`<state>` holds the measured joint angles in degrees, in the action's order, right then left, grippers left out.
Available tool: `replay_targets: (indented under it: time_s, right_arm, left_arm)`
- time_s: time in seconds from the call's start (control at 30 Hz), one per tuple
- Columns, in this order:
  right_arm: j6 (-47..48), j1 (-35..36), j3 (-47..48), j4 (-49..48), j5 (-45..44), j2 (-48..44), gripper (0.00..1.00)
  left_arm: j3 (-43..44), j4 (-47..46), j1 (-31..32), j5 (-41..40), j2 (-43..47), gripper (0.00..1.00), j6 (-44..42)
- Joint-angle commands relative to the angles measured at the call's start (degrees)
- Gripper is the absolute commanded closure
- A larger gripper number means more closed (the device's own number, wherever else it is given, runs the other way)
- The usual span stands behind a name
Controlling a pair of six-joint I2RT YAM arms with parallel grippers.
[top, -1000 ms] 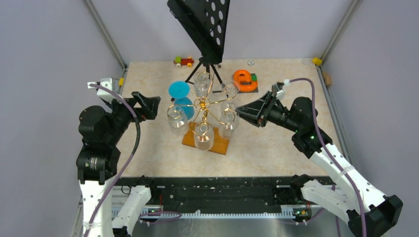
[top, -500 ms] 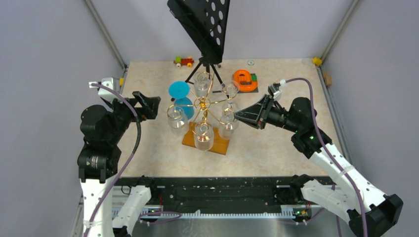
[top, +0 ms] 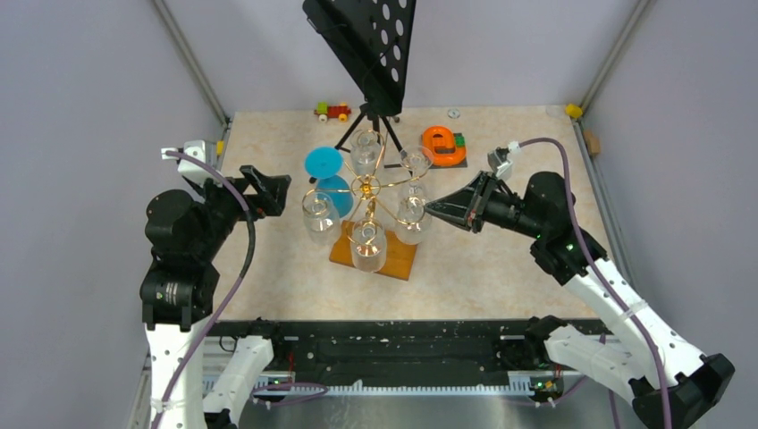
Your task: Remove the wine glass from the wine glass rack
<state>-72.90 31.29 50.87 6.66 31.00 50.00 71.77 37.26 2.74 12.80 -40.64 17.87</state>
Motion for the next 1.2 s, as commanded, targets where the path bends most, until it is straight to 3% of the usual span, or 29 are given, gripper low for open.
replay_targets:
  time_s: [0.0,0.37,1.17]
  right_arm:
    - [3.3,1.6,5.5,-0.5,-2.3,0.1,1.00]
    - [8.2,5.2,9.1,-0.7,-4.9,2.3,1.00]
    - [7.5,5.2,10.4,-5.6,-9.3,0.2,1.00]
  left_arm:
    - [0.3,-2.3,0.2,0.5,0.4,0.01,-0.5]
    - [-0.1,-2.4,0.2,0.2,0.5,0.01,-0.6]
    - [-0.7,-2.6,0.2,-0.1,0.9,0.01,-0.8]
